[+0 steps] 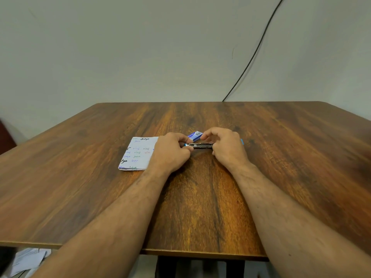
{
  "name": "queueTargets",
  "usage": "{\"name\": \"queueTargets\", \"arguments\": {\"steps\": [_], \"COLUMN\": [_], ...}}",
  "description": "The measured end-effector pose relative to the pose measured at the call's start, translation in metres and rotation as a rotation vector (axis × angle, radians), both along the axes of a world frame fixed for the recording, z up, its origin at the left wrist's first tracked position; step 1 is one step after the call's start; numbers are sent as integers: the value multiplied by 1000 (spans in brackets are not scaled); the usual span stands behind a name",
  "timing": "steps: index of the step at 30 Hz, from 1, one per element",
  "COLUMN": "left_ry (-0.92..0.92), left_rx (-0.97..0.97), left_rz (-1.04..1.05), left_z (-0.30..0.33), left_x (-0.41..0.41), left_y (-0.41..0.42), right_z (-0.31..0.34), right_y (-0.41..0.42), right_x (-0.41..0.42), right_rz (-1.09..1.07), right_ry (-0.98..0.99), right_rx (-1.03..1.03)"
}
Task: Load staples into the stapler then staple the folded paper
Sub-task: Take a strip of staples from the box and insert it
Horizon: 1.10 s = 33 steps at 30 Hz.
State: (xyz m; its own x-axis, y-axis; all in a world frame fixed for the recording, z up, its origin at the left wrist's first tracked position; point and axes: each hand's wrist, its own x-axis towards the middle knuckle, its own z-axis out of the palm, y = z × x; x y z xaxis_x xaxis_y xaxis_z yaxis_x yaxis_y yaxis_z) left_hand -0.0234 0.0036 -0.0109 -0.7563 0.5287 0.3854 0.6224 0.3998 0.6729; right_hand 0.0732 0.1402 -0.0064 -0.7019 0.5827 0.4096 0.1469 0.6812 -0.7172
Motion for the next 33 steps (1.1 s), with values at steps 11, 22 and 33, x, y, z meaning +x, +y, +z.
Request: {"name": "queueTargets", "arguments": {"steps": [11,22,33], "left_ry": [0,-1,11], "left_rx": [5,-1,-18], "left_rz": [-12,-36,-24], "left_z": [1,1,1], "left_x": [1,2,1], "left_y": [-1,-2,-2], "right_z": [-2,-3,-1], "right_y": [2,2,4], "right_x": [-5,-8,-4], "right_rz": [40,-7,6], "right_ry": [52,7,6], "right_rx": [-31,-42,-101]}}
